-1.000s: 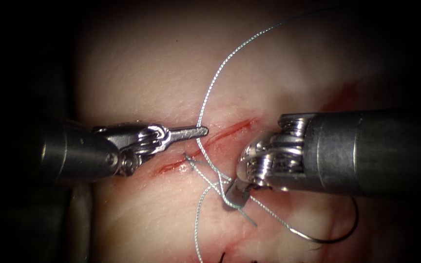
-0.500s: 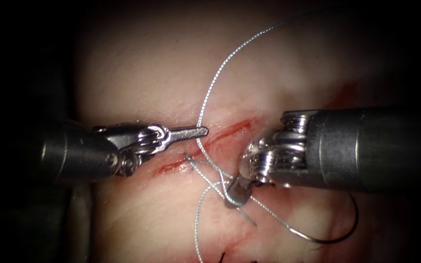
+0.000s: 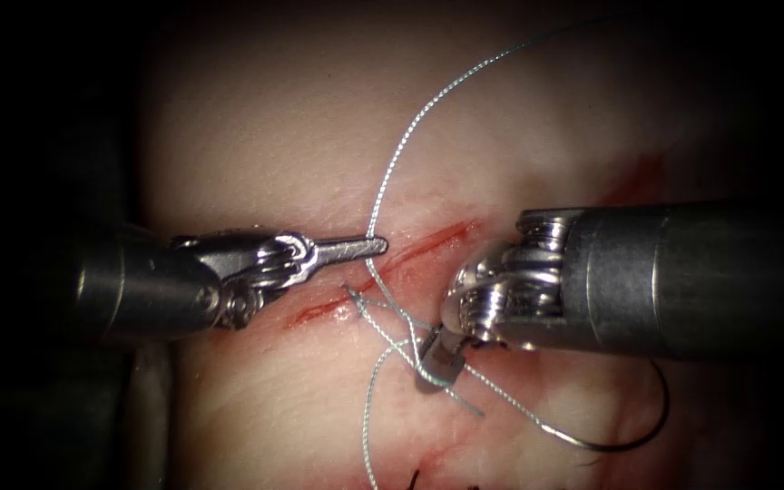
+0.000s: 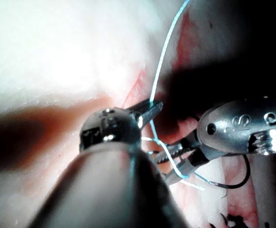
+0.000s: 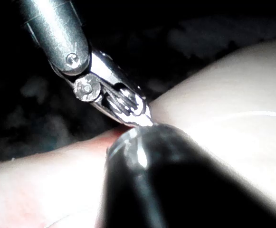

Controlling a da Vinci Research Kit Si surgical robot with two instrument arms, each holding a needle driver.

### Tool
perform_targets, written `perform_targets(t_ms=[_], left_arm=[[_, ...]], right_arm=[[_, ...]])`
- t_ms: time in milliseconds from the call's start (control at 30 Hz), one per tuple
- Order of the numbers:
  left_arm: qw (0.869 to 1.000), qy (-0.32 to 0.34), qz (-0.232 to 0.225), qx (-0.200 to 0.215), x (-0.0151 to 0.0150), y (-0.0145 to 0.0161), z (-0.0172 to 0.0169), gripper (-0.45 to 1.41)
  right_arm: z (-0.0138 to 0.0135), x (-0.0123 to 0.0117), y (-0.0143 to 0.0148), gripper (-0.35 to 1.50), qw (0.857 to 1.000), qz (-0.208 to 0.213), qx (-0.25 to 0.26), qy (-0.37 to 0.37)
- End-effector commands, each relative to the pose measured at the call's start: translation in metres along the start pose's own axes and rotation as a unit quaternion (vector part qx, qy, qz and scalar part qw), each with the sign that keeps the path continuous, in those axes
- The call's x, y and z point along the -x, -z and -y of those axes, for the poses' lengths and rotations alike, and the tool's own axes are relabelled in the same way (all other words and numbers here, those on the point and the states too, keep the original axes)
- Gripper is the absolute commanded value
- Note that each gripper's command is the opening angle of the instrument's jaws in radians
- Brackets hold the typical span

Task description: Wound Closure

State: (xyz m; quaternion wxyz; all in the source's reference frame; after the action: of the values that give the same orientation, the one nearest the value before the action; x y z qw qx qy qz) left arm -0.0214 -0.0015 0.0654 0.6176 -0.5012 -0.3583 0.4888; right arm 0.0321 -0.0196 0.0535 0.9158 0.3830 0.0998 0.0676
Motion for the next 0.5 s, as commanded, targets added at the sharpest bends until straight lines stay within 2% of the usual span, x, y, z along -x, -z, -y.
perform_targets(t_ms=[33, 133, 200, 433, 500], left_arm=[[1.000, 0.000, 0.000, 0.000, 0.0004, -0.0005, 0.0004, -0.45], [1.000, 0.000, 0.000, 0.000, 0.0004, -0.0005, 0.0004, -0.45], [1.000, 0.000, 0.000, 0.000, 0.0004, -0.0005, 0.0004, -0.45], [1.000, 0.000, 0.001, 0.000, 0.0003, -0.0004, 0.0004, -0.45], [1.000, 0.000, 0.001, 0.000, 0.0003, -0.0004, 0.0004, -0.45]], right_arm=[[-0.0001, -0.0008, -0.0004, 0.42, 1.000, 0.000, 0.001, 0.001], [0.0000, -0.0008, -0.0005, 0.46, 1.000, 0.000, 0.001, 0.002], [0.0001, -0.0009, -0.0006, 0.37, 1.000, 0.000, 0.001, 0.002], [0.0002, -0.0010, -0.0016, 0.37, 1.000, 0.002, 0.006, 0.005], [0.0004, -0.0010, -0.0017, 0.32, 1.000, 0.003, 0.005, 0.006]])
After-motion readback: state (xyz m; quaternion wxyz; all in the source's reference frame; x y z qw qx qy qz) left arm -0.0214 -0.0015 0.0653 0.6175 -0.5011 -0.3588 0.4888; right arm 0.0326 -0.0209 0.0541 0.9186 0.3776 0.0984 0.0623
